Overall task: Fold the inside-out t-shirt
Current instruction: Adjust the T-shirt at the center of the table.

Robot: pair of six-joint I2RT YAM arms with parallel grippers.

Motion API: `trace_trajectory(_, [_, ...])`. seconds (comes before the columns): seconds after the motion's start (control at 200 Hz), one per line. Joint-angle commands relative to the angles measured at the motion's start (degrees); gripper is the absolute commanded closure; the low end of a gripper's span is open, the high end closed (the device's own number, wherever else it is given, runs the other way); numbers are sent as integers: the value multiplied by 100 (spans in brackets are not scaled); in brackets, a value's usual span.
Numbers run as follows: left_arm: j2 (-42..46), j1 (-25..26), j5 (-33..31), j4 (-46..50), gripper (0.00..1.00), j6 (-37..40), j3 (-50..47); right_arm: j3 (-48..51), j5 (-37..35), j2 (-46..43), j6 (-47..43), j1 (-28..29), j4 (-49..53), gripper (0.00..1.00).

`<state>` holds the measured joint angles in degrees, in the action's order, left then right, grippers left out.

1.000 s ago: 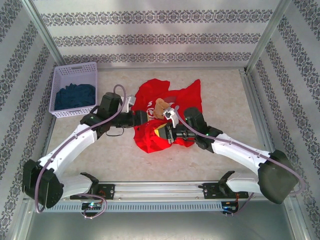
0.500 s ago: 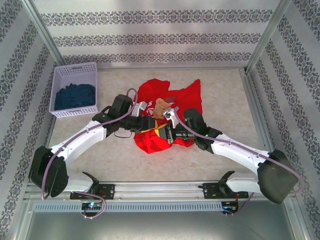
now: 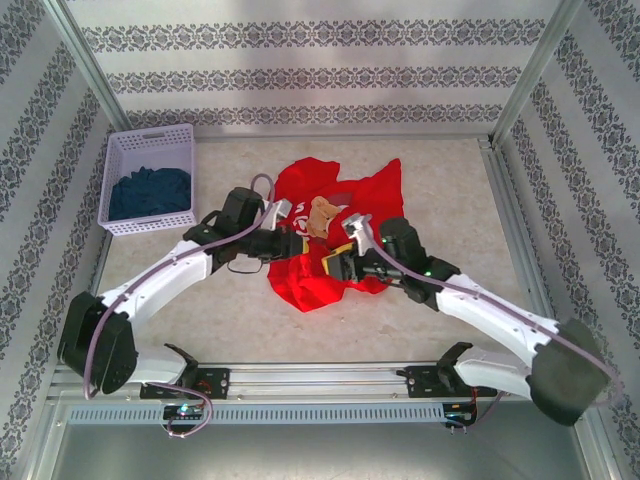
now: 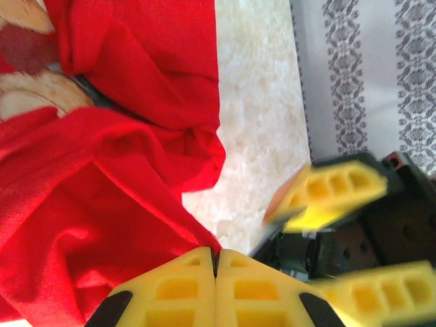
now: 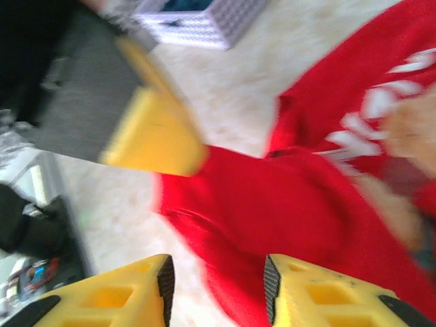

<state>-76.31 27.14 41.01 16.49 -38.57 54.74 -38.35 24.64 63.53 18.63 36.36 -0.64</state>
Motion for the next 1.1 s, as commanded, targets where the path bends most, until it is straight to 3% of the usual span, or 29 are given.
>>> trace_trajectory(0.0, [360,-171,-199,11,100,177,-254,5,-1314,-109,-76,-124,1141,55])
trace_trajectory(0.145, [382,-178,-178,-23,100,109,-343,-252,-2044,583,-219,260,1345,53])
trace_trajectory(0.335, [500,-177,-188,118,100,220,-290,-789,-2436,1805,-501,548,1091,52])
trace_trajectory(0.365, [530,-182,-207,170,100,268,-279,-885,-2517,1969,-566,550,1087,57])
trace_trajectory(0.445, [637,-194,-400,427,100,462,-238,-1147,-2649,2140,-746,525,1288,84])
trace_trajectory(0.495, [758,-215,-610,664,100,652,-172,-1213,-2591,1970,-878,496,1475,93])
trace_trajectory(0.56, [999,-257,-982,943,100,972,-47,-1211,-2177,1541,-984,362,1707,99])
trace_trajectory(0.685, [1597,-316,-1526,929,100,1378,125,-1093,-422,504,-1026,-261,1964,100])
trace_trajectory(0.774, [1913,-326,-1560,704,100,1497,173,-1017,795,27,-849,-876,2007,100])
trace_trajectory(0.894, [2027,-336,-1344,706,100,1617,231,-951,1571,-18,-668,-1474,2030,100])
trace_trajectory(1.004, [1918,-340,-496,449,100,1541,114,-1046,1033,460,-425,-1566,2227,98])
trace_trajectory(1.094, [1776,-331,225,-51,100,1225,-81,-1334,-309,959,-206,-1403,2750,89])
